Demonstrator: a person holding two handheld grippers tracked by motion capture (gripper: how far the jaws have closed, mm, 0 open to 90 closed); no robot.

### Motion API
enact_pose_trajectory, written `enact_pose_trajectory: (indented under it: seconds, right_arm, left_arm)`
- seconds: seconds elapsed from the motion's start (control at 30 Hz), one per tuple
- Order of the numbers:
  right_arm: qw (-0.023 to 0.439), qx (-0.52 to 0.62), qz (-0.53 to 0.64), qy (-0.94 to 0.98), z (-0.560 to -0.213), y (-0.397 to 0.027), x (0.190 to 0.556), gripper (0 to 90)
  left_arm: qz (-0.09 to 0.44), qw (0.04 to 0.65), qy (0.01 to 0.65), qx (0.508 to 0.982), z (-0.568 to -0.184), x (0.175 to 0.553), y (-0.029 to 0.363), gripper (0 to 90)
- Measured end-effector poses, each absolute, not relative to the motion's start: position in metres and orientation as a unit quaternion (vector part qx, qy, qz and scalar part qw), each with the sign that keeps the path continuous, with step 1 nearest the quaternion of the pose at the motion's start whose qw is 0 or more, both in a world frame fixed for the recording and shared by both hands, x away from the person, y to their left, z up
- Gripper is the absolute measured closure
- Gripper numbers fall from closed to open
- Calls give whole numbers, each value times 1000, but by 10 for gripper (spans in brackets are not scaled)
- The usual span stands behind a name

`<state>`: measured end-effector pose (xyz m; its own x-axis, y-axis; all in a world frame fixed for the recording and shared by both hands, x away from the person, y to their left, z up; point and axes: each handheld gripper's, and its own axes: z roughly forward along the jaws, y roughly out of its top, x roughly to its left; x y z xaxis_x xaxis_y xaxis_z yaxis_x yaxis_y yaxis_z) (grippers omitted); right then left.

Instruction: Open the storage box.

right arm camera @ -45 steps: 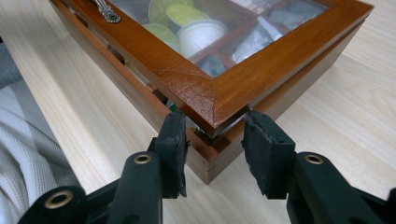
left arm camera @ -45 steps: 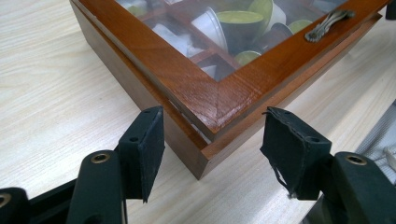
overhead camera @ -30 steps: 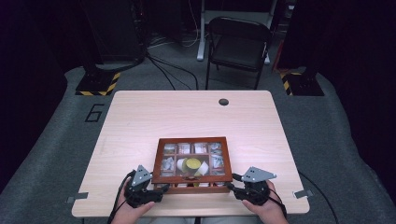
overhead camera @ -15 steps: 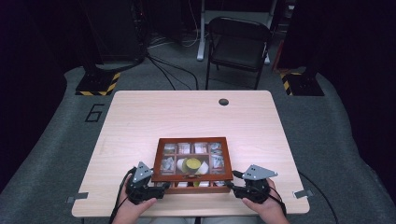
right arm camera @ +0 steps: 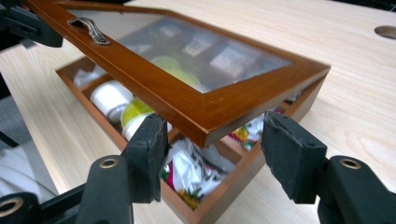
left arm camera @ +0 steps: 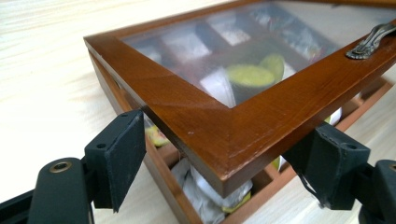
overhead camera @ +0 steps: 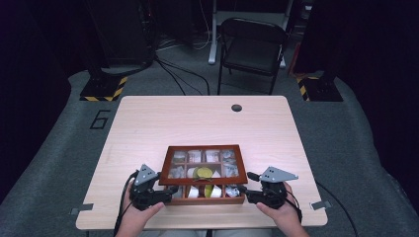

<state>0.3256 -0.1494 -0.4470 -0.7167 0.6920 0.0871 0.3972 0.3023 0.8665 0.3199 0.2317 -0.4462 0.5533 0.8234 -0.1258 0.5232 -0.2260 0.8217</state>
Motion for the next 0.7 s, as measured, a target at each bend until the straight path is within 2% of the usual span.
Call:
enact_pose_trajectory:
  seconds: [0.23, 0.7]
  right_arm:
    - [169, 347, 484, 785, -434, -144, 336, 407]
    - [183, 364, 495, 768, -407, -135, 360, 393]
  left_arm:
    - [205, 438, 426, 765, -433, 328, 228, 209]
    - [216, 465, 426, 746, -408, 351, 228, 218]
